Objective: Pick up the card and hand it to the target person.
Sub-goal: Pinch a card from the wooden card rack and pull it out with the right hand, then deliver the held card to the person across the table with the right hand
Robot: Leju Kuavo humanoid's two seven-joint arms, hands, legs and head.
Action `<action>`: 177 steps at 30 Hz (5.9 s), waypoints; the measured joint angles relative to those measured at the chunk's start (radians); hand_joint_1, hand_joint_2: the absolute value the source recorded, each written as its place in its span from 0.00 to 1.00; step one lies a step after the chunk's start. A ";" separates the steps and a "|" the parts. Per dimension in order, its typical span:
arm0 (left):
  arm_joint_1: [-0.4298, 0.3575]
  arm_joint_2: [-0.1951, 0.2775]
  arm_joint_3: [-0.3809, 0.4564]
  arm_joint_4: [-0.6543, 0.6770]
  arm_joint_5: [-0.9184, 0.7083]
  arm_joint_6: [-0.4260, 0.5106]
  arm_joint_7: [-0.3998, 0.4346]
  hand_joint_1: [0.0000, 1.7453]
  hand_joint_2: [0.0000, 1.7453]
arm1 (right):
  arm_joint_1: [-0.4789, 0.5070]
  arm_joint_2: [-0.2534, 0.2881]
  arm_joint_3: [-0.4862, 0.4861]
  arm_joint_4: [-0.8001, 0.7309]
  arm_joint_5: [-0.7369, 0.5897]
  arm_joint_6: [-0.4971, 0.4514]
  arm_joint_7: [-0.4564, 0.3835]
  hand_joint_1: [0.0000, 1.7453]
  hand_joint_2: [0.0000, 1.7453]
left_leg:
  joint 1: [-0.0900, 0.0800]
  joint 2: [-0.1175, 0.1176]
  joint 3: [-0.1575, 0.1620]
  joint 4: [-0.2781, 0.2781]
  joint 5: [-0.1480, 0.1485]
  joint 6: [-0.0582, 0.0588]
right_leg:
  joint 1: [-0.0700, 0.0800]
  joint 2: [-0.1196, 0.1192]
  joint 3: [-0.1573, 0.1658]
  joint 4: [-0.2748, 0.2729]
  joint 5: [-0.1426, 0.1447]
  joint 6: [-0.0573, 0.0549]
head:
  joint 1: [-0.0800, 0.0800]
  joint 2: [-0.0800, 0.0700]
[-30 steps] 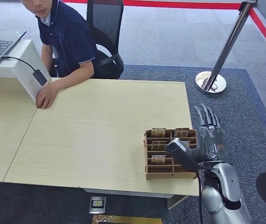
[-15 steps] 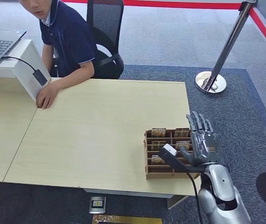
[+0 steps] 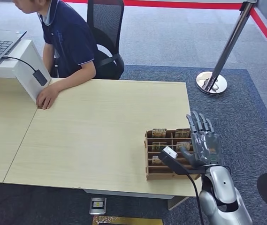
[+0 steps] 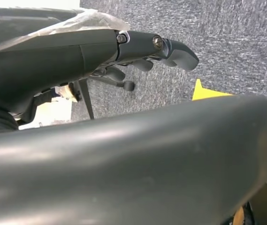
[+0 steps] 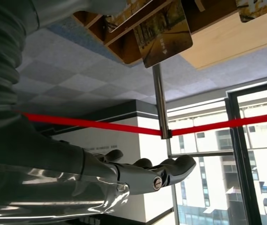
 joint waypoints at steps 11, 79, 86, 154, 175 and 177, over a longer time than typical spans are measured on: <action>0.000 0.002 -0.001 0.000 -0.007 -0.006 0.000 0.00 0.00 | 0.014 0.001 0.000 0.013 -0.034 0.014 -0.023 0.04 1.00 | 0.000 0.000 0.000 0.000 0.000 0.000 | 0.000 0.000 0.000 0.000 0.000 0.000 | 0.000 0.000; 0.000 0.002 -0.001 0.000 -0.021 0.001 0.001 0.00 0.00 | -0.027 0.015 -0.015 0.169 -0.053 0.012 -0.025 0.49 1.00 | 0.000 0.000 0.000 0.000 0.000 0.000 | 0.000 0.000 0.000 0.000 0.000 0.000 | 0.000 0.000; -0.001 0.002 -0.001 0.000 -0.026 -0.003 0.003 0.00 0.00 | -0.027 0.020 -0.036 0.174 -0.040 0.011 -0.013 0.58 1.00 | 0.000 0.000 0.000 0.000 0.000 0.000 | 0.000 0.000 0.000 0.000 0.000 0.000 | 0.000 0.000; -0.028 0.013 -0.022 0.017 -0.057 -0.028 -0.018 0.00 0.00 | -0.638 0.359 0.311 0.654 -0.180 -0.170 -0.288 1.00 1.00 | 0.001 0.001 0.000 0.000 0.004 -0.002 | 0.001 0.000 -0.001 0.004 0.002 -0.002 | 0.000 0.000; -0.027 0.018 -0.021 0.020 -0.030 -0.021 -0.034 0.00 0.00 | -0.511 0.358 0.206 0.526 -0.565 -0.163 -0.327 0.00 1.00 | 0.000 0.000 0.000 0.001 0.003 -0.002 | 0.001 0.000 -0.002 0.003 0.002 -0.002 | 0.000 0.000; -0.027 0.018 -0.018 0.020 -0.021 -0.017 -0.029 0.00 0.00 | -0.435 0.338 0.162 0.421 -0.623 -0.172 -0.337 0.00 1.00 | 0.001 0.000 0.000 0.001 0.003 -0.002 | 0.001 0.000 -0.002 0.002 0.002 -0.002 | 0.000 0.000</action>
